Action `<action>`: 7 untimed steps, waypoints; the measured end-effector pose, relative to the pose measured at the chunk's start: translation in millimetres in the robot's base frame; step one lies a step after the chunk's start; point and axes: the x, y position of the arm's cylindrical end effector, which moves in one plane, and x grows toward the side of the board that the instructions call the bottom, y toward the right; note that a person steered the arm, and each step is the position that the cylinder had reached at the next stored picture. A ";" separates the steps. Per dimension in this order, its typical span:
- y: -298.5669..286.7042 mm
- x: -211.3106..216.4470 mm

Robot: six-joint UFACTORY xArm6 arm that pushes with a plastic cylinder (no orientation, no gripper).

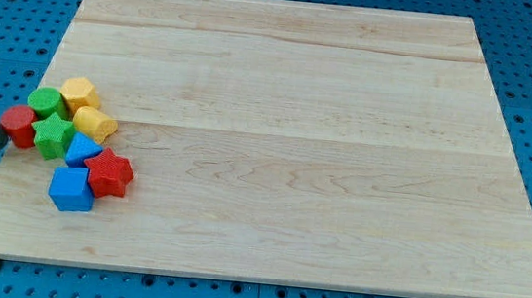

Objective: Move the green circle near to the top center

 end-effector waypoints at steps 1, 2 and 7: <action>1.6 -0.6; 1.9 -38.8; 123.4 -77.4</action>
